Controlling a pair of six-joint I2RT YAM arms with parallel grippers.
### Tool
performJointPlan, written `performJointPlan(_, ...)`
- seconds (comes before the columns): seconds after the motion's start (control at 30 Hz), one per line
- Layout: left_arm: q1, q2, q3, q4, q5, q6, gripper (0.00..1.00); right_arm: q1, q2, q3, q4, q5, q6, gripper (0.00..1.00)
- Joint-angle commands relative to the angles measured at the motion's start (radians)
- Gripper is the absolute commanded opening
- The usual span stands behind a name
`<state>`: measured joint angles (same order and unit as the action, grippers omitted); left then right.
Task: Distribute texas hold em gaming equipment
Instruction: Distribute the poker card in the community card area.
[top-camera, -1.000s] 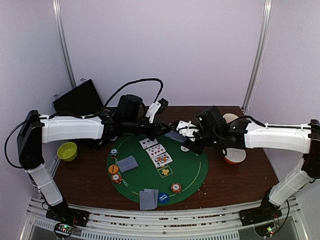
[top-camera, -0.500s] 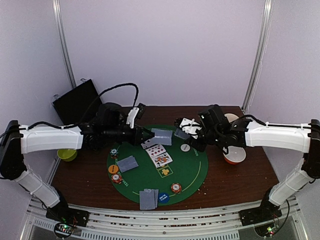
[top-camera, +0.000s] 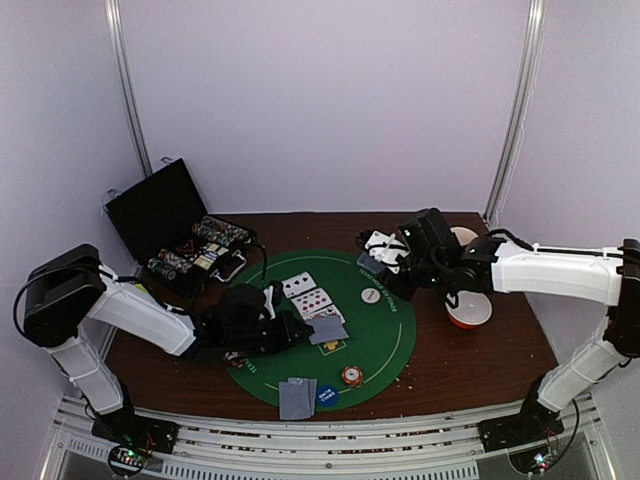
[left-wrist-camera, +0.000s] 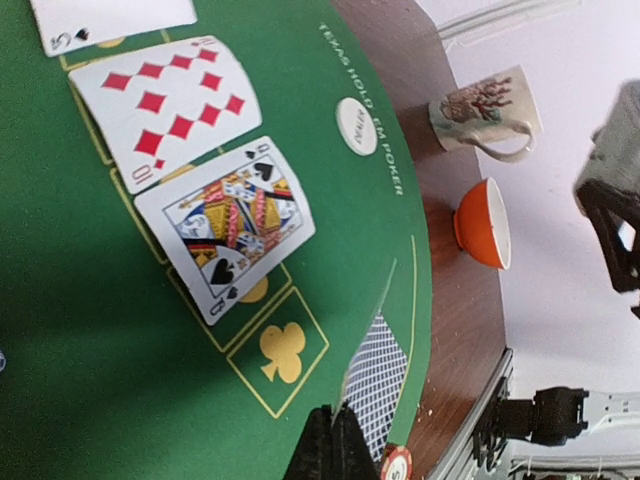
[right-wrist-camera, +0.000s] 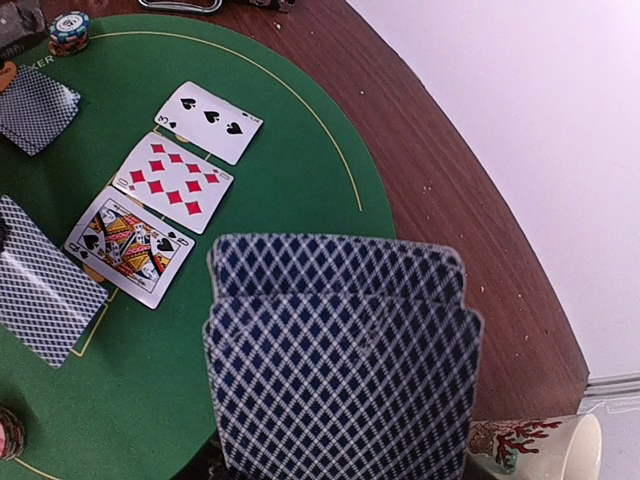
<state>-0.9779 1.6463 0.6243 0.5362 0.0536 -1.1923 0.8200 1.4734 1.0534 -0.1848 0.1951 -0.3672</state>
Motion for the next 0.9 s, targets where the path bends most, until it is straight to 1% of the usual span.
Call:
performJointPlan(0.0, -0.028, 0.093, 0.032, 0.130, -0.105, -0.190, 0.00, 0.019, -0.061, -0.022, -0.009, 0.024, 0.007, 0.48)
performJointPlan(0.1, -0.059, 0.133, 0.076, 0.036, -0.140, -0.246, 0.00, 0.022, -0.068, -0.021, -0.014, 0.036, 0.001, 0.48)
performJointPlan(0.13, -0.063, 0.146, 0.075, 0.032, -0.144, -0.276, 0.00, 0.022, -0.071, -0.022, -0.016, 0.036, -0.001, 0.48)
performJointPlan(0.27, -0.075, 0.188, 0.045, 0.125, -0.148, -0.389, 0.00, 0.023, -0.084, -0.035, -0.016, 0.037, -0.013, 0.48)
performJointPlan(0.4, -0.114, 0.215, 0.086, 0.058, -0.168, -0.437, 0.00, 0.022, -0.088, -0.048, -0.012, 0.039, -0.023, 0.48)
performJointPlan(0.47, -0.119, 0.237, 0.076, 0.095, -0.178, -0.478, 0.00, 0.024, -0.089, -0.050, -0.013, 0.041, -0.026, 0.48)
performJointPlan(0.57, -0.119, 0.279, 0.051, 0.195, -0.187, -0.546, 0.00, 0.023, -0.095, -0.054, -0.012, 0.038, -0.027, 0.47)
performJointPlan(0.63, -0.119, 0.300, 0.060, 0.221, -0.187, -0.553, 0.00, 0.023, -0.101, -0.057, -0.010, 0.039, -0.030, 0.48)
performJointPlan(0.87, -0.114, 0.321, 0.089, 0.181, -0.216, -0.555, 0.00, 0.023, -0.127, -0.070, -0.005, 0.035, -0.038, 0.48)
